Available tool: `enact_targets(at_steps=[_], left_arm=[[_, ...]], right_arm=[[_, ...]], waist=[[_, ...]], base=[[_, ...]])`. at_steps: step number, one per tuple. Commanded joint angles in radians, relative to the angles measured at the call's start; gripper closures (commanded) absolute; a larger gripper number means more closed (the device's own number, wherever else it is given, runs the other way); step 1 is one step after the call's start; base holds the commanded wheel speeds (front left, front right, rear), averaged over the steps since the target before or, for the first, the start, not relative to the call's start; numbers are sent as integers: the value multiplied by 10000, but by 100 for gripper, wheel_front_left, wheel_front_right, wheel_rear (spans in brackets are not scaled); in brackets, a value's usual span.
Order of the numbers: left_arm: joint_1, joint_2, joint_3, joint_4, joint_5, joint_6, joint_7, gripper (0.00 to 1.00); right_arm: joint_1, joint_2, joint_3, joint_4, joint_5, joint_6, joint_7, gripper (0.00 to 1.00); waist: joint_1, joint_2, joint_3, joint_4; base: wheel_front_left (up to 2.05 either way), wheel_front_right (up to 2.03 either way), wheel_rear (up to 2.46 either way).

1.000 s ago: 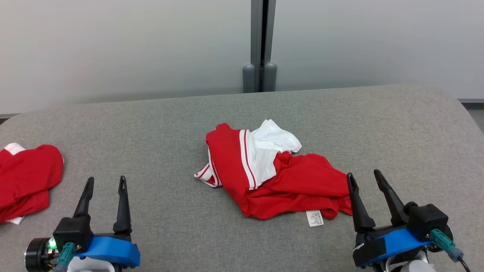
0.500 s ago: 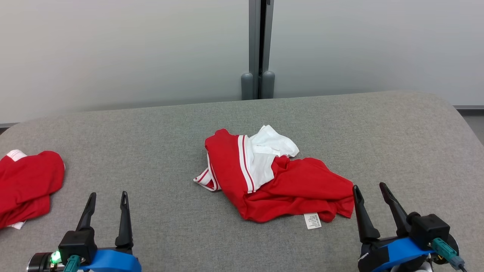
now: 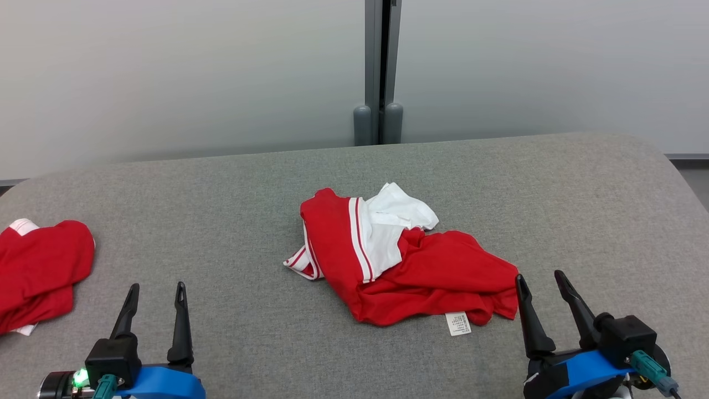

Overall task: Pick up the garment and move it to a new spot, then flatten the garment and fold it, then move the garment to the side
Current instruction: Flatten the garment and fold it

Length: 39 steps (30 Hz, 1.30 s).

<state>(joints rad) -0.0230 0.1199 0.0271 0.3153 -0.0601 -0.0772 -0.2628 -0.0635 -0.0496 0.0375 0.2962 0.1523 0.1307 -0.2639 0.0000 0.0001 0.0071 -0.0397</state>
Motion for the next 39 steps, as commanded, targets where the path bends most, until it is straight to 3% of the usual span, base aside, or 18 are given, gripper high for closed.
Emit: enact_targets(at_steps=[1,24,33,39], left_arm=[[-109,-22,60,12,46,-14,-30,0],[-228,-106,191,63,167,-165,-31,0],[-454,-148,98,21,210,-210,-31,0],[-807,-161,-38,-3,224,-288,-31,0]], right_arm=[[32,-16,4,22,-24,1,-10,0],[-27,-16,-15,177,-58,1,-10,0],[-1310,-374,-309,537,-534,1,-10,0],[-2183,-662,-232,1566,-486,1,-8,0]], waist=[[0,-1,-2,-1],[0,-1,31,-123],[0,-1,303,-35],[0,-1,733,243]], base=[[0,0,0],[0,0,0],[0,0,0],[0,0,0]])
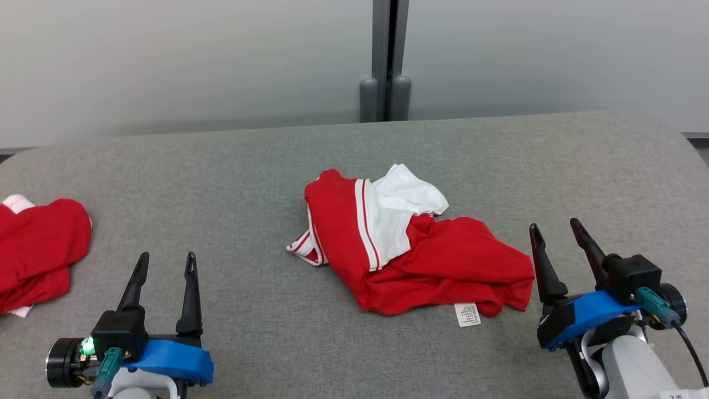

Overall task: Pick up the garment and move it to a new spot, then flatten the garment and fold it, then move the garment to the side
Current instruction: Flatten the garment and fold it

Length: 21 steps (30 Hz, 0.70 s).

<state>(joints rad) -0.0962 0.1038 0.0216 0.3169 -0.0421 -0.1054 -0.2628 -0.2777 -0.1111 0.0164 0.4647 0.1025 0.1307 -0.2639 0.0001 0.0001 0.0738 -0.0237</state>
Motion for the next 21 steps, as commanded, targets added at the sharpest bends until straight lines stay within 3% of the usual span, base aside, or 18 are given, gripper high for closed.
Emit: enact_targets(at_steps=[1,11,21], left_arm=[[-132,-5,-2,-33,45,-8,-29,0],[-534,-9,-100,-31,46,-84,-31,0],[-739,-91,-146,97,9,-103,-31,0]], right_arm=[[-150,-70,32,131,35,1,-10,0],[-879,-120,202,2779,372,1,-11,0],[-1224,-31,339,4334,930,1,-10,0]], waist=[[-1,-1,137,127],[-1,-1,774,512],[-1,-1,923,609]], base=[[0,0,0],[0,0,0],[0,0,0]])
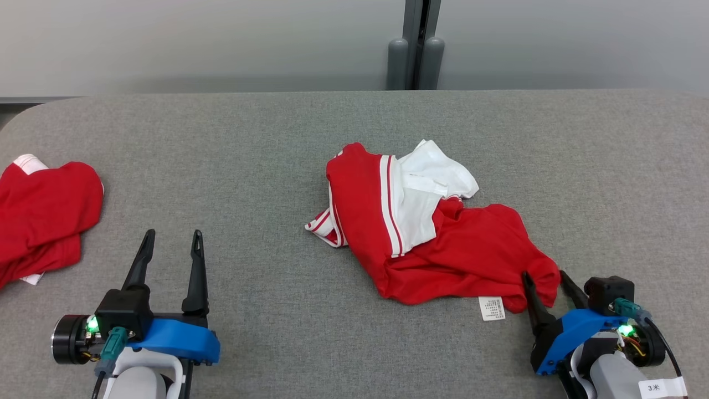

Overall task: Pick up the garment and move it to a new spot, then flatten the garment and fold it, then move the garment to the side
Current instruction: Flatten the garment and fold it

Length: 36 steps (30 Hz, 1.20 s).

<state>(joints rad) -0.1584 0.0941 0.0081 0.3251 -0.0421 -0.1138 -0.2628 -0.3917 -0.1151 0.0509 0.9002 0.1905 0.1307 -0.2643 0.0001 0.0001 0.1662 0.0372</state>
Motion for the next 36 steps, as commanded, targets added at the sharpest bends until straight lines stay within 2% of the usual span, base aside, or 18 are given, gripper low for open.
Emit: enact_targets(at_steps=[1,2,3,4,7,13,25,36], left_arm=[[-133,-5,-27,33,11,-14,-31,0],[-142,-20,-42,50,16,-16,-31,0],[-154,-28,-51,68,17,-20,-31,0],[-172,-36,-57,85,14,-24,-29,0],[-179,-58,-65,118,-2,-35,-31,0],[42,-67,59,99,-65,-18,-31,0],[264,-164,98,-40,-83,-33,-31,0],[531,-225,191,-139,-107,-31,-31,0]], right_arm=[[-135,34,65,218,136,1,-1,0],[-192,74,144,451,269,1,8,0],[-270,94,212,620,416,1,9,82],[-340,115,291,778,595,3,16,100],[-587,29,502,777,929,1,3,100],[-408,-312,472,-739,901,1,-6,100],[451,-676,602,-5783,-91,1,-6,100],[1944,-653,1408,-9985,-694,1,49,100]], waist=[[-1,-1,4,6],[-1,-1,1,12],[-1,-1,-4,17],[-1,-1,-16,21],[-1,-1,-71,22],[-1,-1,-265,-61],[-1,-1,-618,-407],[-1,-1,-969,-681]], base=[[0,0,0],[0,0,0],[0,0,0],[0,0,0],[0,0,0],[0,0,0],[0,0,0],[0,0,0]])
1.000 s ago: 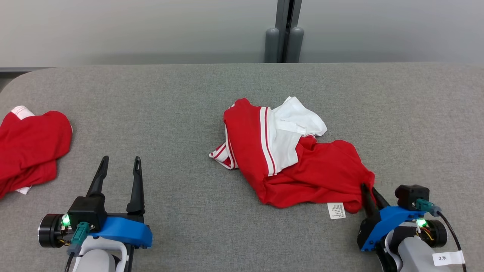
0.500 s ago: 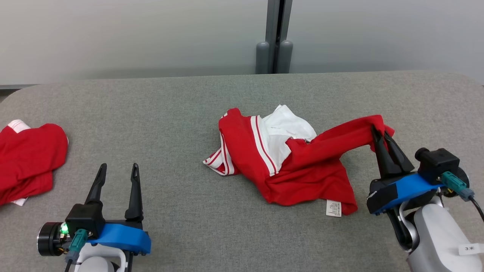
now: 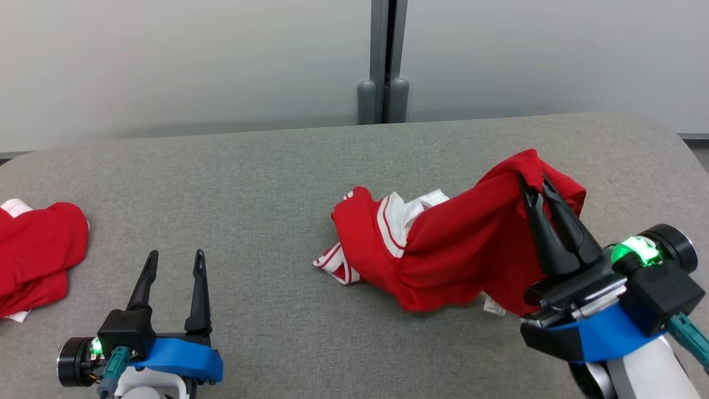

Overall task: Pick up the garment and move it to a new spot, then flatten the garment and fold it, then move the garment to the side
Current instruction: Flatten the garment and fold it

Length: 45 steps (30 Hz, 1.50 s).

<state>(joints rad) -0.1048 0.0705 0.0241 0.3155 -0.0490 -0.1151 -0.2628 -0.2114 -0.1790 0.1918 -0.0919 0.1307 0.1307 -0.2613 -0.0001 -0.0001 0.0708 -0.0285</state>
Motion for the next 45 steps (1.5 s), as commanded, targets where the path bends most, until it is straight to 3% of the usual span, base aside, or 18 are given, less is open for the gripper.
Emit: enact_targets(at_steps=[1,8,13,17,22,30,39,40,41,42,45], left_arm=[[16,6,37,-60,-33,-19,-31,0],[9,-10,69,-172,-28,-40,-29,0],[-192,-26,35,-132,-16,-58,-31,0],[-289,-43,6,-113,-14,-67,-31,0],[-553,-65,-160,-65,-28,-80,-31,0],[-1021,-128,-492,-26,-112,-108,-29,0],[-1355,-179,-613,-32,-179,-110,-31,0],[-1374,-180,-624,-34,-178,-110,-31,0],[-1400,-182,-626,-27,-180,-107,-29,0],[-1424,-185,-637,-19,-180,-107,-31,0],[-1444,-189,-637,2,-184,-88,-31,0]], right_arm=[[275,-22,78,-422,-149,1,88,100],[1258,381,18,-2540,-227,1,798,100],[1356,228,-267,-2057,-170,1,802,100],[970,78,-358,-1119,-44,1,516,100],[-182,-242,-409,1020,87,1,125,100],[-2861,-1013,-448,4927,238,1,-36,100],[-5283,-1253,-888,7959,184,1,-44,100],[-5411,-1256,-941,8322,123,1,-43,98],[-5536,-1251,-964,8653,66,1,-42,52],[-5684,-1219,-982,8986,22,1,-42,0],[-6028,-1137,-891,9552,-86,1,-47,0]], waist=[[1,1,-22,-43],[1,1,142,-215],[1,1,342,-286],[1,1,440,-267],[1,1,603,-24],[1,1,1043,811],[1,1,1627,1519],[1,1,1671,1557],[1,1,1704,1590],[1,1,1730,1615],[1,1,1762,1629]], base=[[0,0,0],[0,0,0],[0,0,0],[0,0,0],[0,0,0],[0,0,0],[0,0,0],[0,0,0],[0,0,0],[0,0,0],[0,0,0]])
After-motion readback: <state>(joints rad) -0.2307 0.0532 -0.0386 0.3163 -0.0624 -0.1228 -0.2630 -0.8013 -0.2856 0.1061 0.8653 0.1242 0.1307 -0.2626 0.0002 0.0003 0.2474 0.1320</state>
